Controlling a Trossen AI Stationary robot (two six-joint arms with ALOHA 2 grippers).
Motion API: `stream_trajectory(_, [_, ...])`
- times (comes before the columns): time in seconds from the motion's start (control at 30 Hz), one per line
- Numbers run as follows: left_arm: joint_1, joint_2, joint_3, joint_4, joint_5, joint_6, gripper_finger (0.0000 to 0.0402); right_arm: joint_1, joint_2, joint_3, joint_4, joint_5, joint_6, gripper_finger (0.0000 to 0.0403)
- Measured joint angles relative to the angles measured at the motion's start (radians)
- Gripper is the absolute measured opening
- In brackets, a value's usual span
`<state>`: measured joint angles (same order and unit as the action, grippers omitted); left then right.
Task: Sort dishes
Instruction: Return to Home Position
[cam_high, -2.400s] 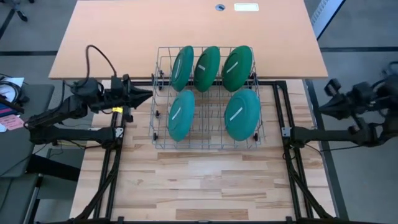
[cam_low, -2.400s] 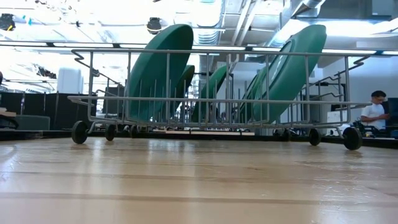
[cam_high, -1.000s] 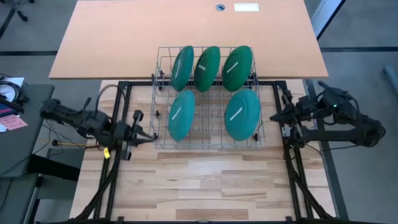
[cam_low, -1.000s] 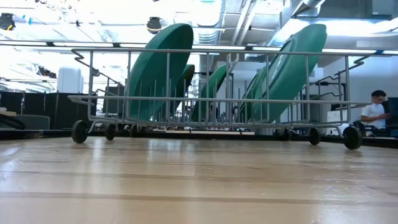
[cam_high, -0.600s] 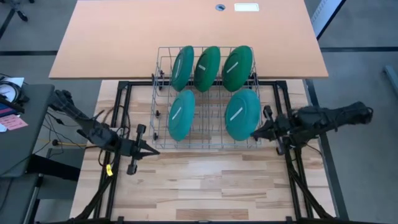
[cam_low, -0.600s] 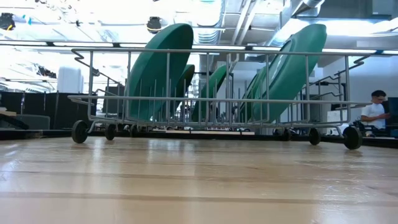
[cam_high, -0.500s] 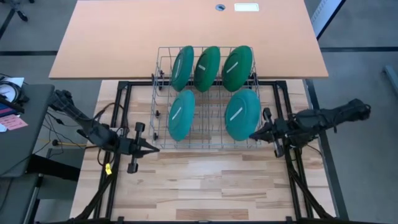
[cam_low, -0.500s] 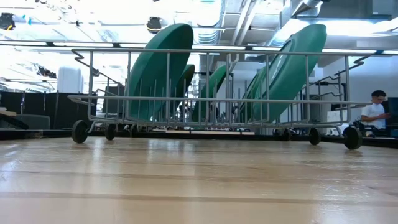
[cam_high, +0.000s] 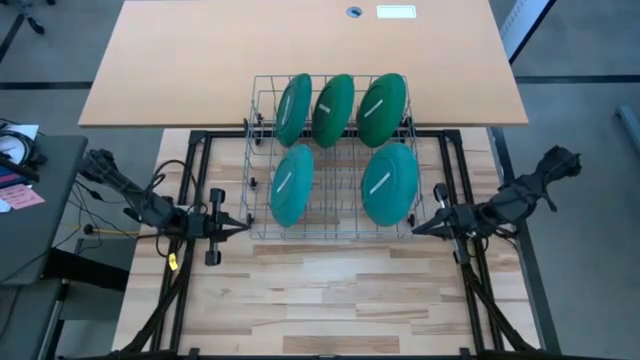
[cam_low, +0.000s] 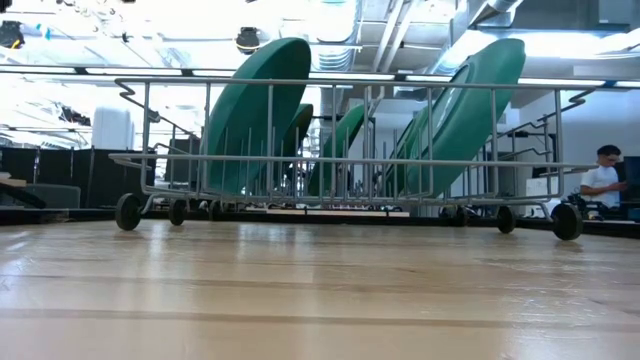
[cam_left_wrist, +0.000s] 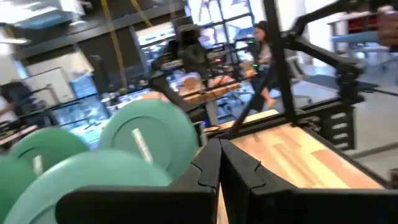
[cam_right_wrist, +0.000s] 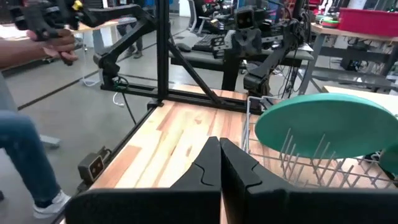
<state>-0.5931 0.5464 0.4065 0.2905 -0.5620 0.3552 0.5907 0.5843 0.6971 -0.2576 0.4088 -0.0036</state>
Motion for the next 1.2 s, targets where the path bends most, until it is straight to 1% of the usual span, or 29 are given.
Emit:
stream_trajectory(0.1, [0.013,-0.076,-0.065,0.020,-0.008,-0.004,0.0000,0.005,-0.021,-0.027,0.007,0.001,-0.001,0.0000])
stream_trajectory(0.27, [0.029,-0.158,-0.128,0.043,-0.006,0.003,0.0000,-0.034,-0.079,-0.155,0.066,0.001,-0.030,0.0000])
stream_trajectory(0.43, [0.032,-0.180,-0.137,0.046,-0.004,0.047,0.0000,-0.102,-0.155,-0.262,0.138,-0.017,-0.083,0.0000])
stream_trajectory(0.57, [0.050,-0.184,-0.141,0.032,-0.002,0.056,0.0000,-0.141,-0.231,-0.332,0.191,-0.074,-0.126,0.0000])
stream_trajectory(0.67, [0.070,-0.198,-0.179,0.041,0.004,0.056,0.0000,-0.160,-0.287,-0.384,0.204,-0.093,-0.136,0.0000])
stream_trajectory(0.9, [0.111,-0.247,-0.284,0.120,0.023,0.059,0.0000,-0.169,-0.391,-0.535,0.327,-0.100,-0.156,0.0000])
stream_trajectory(1.0, [0.131,-0.273,-0.316,0.128,0.030,0.059,0.0000,-0.169,-0.424,-0.567,0.326,-0.100,-0.155,0.0000])
stream_trajectory(1.13, [0.155,-0.311,-0.356,0.123,0.085,0.036,0.0000,-0.170,-0.464,-0.609,0.325,-0.099,-0.158,0.0000])
stream_trajectory(1.2, [0.164,-0.326,-0.371,0.118,0.090,0.029,0.0000,-0.175,-0.480,-0.622,0.317,-0.099,-0.148,0.0000])
